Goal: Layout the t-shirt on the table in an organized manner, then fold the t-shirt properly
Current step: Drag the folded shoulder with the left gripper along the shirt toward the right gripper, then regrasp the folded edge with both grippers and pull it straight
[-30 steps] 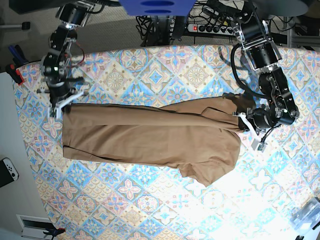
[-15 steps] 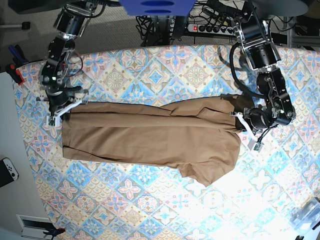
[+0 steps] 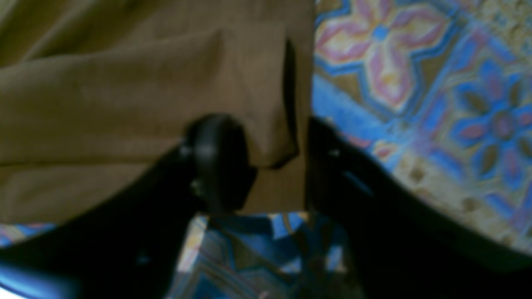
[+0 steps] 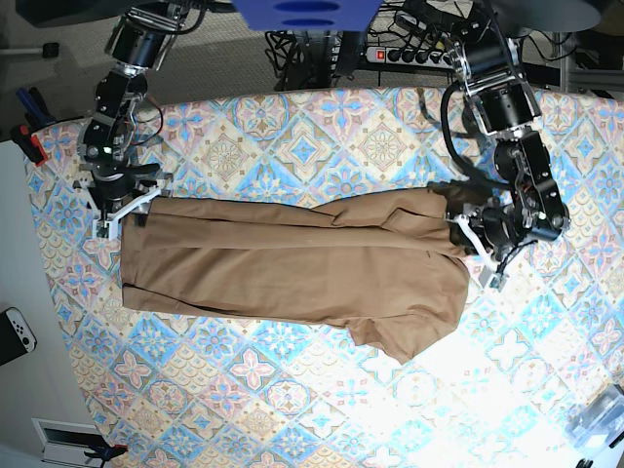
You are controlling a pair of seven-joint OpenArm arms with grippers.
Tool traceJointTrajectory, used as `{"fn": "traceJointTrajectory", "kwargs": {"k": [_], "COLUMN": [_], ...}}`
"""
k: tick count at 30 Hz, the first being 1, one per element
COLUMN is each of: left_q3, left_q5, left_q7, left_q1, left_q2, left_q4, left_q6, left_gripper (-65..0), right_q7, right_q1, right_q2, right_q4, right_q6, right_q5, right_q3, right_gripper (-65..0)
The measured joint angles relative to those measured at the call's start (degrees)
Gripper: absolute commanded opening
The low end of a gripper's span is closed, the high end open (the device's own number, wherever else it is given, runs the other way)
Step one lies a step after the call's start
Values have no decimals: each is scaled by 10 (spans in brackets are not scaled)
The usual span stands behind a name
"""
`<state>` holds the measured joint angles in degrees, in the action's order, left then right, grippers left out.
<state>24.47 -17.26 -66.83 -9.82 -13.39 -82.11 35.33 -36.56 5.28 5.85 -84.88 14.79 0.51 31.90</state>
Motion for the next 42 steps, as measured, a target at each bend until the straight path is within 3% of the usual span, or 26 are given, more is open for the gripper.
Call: {"fn": "traceJointTrajectory", "kwargs": {"k": [3, 7, 10, 12, 16, 18, 22, 28, 30, 42], "left_q3": [0, 0, 3, 3, 4, 4, 4, 4, 4, 4], "left_q5": [0, -2, -36, -68, -96, -98, -97, -98, -98, -98], "left_q7": [-2, -2, -1, 0, 18, 52, 83, 91, 89, 89], "left_q1": [8, 5, 19, 40, 66, 79, 111, 106, 108, 108], "left_q2": [0, 0, 0, 0, -5, -5, -4, -4, -4, -4], "left_q4": [0, -1, -14, -49, -107, -123, -137, -148, -148, -166], "left_q6": [0, 1, 48, 44, 46, 46, 45, 46, 45, 46], "left_gripper": [-322, -322, -322, -322, -321, -321, -320, -319, -319, -319], "right_q7": [3, 6, 6, 3, -3, -5, -36, -29, -33, -15], "right_q1": [-2, -3, -3, -3, -3, -2, 6, 1, 3, -2], "right_q2": [0, -1, 0, 0, -3, -4, -1, -6, -7, -6], "right_q4": [-43, -101, -121, -122, -121, -120, -87, -30, 2, 125], "right_q6": [0, 3, 2, -2, 61, 67, 61, 89, 115, 122], "right_q5": [-1, -4, -4, -10, -129, -164, -164, -177, -225, -345], "right_q3": [1, 13, 44, 61, 104, 131, 141, 139, 144, 167], "right_gripper": [-241, -237, -237, -237, -237, -237, -237, -237, -237, -237]}}
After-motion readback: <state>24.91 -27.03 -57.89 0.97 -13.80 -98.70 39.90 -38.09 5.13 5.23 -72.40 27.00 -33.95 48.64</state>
